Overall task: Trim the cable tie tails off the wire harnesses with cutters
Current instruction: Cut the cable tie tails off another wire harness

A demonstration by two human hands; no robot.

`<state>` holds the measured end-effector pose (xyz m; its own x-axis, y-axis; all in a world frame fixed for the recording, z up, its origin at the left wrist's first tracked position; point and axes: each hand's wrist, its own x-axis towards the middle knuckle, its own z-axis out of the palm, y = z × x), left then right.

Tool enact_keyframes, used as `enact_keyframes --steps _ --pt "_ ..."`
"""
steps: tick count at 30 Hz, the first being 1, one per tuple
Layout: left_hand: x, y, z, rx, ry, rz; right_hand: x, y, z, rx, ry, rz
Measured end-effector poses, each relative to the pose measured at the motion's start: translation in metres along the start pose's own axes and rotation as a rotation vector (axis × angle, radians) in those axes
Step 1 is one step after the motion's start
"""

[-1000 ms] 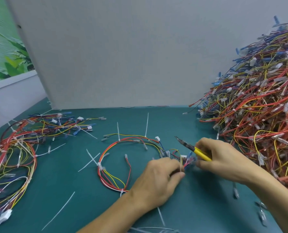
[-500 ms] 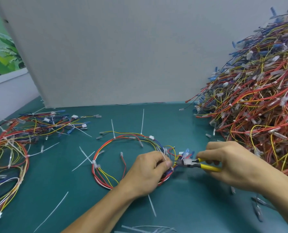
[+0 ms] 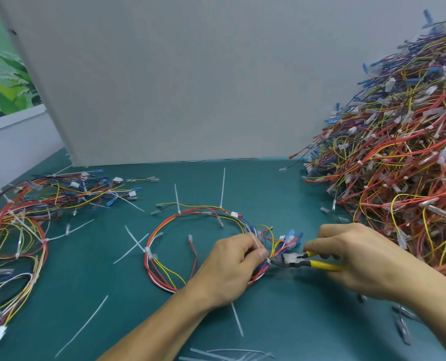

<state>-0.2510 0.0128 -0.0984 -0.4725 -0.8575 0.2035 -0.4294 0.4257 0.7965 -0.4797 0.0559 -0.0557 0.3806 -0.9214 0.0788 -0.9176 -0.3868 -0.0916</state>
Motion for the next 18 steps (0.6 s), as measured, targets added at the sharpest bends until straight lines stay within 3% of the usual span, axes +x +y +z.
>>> enact_keyframes --steps 18 --pt "0.0007 -0.0009 0.0 -0.007 0.003 -0.01 0.0011 -0.0019 0.0028 -0.071 0.13 -0.104"
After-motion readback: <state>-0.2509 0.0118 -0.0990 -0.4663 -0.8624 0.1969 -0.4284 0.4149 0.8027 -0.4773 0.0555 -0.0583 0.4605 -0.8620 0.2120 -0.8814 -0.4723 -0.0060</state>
